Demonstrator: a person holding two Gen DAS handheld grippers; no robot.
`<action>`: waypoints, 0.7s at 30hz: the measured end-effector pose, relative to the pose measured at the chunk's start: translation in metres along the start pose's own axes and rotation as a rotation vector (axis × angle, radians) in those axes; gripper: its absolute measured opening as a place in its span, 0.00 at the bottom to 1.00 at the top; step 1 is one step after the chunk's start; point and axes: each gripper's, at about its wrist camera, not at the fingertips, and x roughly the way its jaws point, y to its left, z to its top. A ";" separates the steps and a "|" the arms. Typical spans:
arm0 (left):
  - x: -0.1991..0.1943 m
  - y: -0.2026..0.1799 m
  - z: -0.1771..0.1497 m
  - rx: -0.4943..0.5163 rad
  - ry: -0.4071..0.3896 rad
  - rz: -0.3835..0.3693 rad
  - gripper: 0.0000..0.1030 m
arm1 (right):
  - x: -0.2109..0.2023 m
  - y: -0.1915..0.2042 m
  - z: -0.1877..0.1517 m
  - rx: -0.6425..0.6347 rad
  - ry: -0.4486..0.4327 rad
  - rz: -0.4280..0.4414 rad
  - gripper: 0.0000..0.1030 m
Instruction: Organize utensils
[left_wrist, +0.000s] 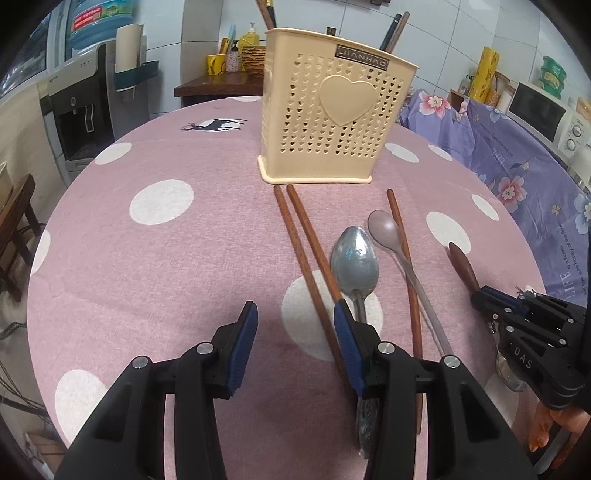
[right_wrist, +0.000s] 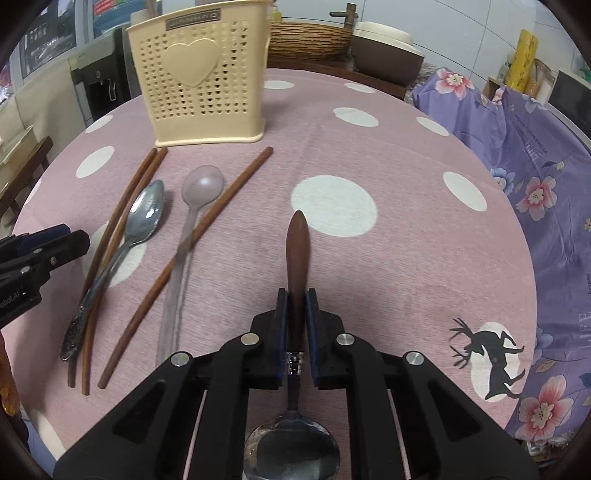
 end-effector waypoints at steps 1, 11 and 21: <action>0.002 -0.003 0.001 0.009 0.004 0.005 0.41 | 0.000 -0.002 0.000 0.008 -0.002 0.006 0.10; 0.017 -0.016 0.003 0.071 0.034 0.099 0.33 | 0.001 -0.005 -0.001 0.037 -0.011 0.024 0.10; 0.014 0.002 0.002 0.076 0.038 0.133 0.08 | 0.001 -0.007 -0.002 0.036 -0.015 0.024 0.10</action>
